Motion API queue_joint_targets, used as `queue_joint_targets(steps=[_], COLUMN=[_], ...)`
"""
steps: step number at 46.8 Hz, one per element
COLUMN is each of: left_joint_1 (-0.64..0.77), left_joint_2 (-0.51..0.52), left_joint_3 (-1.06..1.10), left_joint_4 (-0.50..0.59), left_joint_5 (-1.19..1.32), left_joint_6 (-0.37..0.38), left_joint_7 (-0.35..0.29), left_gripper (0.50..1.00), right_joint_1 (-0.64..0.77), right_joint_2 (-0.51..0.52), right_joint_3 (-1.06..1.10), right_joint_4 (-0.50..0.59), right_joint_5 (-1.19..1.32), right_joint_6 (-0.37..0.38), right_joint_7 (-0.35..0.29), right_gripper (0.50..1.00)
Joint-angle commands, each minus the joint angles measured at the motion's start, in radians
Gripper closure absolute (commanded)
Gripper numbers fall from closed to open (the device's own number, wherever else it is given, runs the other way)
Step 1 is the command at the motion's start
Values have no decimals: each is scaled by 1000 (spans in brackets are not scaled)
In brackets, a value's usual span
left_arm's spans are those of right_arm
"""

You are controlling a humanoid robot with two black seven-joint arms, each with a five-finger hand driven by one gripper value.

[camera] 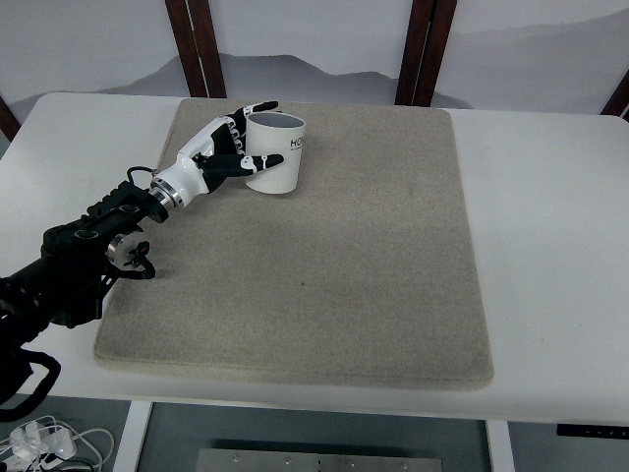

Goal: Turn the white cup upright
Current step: 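Lower the upright cup onto the mat with the left hand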

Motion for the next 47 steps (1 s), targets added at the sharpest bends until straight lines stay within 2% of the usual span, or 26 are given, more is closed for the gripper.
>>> queue_joint_targets(steps=[1, 5, 10, 47], left_joint_1=[0, 0, 0, -43], left_joint_2=[-1, -1, -1, 13], left_joint_3=[-1, -4, -5, -25], left_joint_4=[-2, -6, -7, -12], left_joint_5=[0, -2, -5, -12], left_joint_6=[0, 0, 0, -15], left_joint_7=[0, 0, 0, 0], left_gripper=[542, 538, 506, 504], right_joint_1=[0, 0, 0, 0], right_joint_2=[0, 0, 0, 0], right_joint_3=[0, 0, 0, 0], right_joint_4=[0, 0, 0, 0], right_joint_5=[0, 0, -2, -2], right_joint_6=[0, 0, 0, 0], right_joint_7=[0, 0, 0, 0], right_gripper=[548, 548, 548, 548])
